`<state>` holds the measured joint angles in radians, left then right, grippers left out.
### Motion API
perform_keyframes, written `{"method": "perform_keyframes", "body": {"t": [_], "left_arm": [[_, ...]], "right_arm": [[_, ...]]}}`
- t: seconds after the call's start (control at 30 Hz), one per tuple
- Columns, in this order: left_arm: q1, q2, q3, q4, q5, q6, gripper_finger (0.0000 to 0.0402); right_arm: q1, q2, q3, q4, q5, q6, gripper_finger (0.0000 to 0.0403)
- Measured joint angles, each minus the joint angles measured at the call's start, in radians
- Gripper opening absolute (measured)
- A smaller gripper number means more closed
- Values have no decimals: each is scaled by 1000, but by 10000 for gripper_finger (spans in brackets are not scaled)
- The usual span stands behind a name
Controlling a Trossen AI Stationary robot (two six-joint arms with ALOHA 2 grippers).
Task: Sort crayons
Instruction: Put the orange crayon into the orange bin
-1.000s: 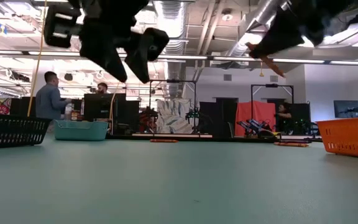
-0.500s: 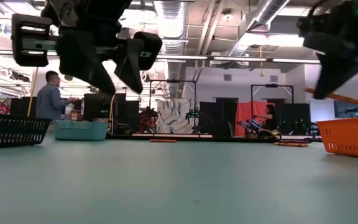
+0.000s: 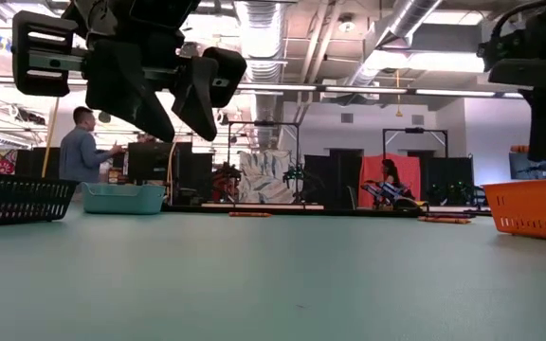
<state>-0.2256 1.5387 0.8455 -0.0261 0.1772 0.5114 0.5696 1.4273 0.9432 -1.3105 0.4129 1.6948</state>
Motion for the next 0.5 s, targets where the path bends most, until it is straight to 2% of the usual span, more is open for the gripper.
{"method": "perform_keyframes", "body": {"t": [0.5], "left_arm": [[0, 0, 0, -2, -1, -1, 151]], "right_arm": [[12, 0, 0, 14, -23, 45, 2]]}}
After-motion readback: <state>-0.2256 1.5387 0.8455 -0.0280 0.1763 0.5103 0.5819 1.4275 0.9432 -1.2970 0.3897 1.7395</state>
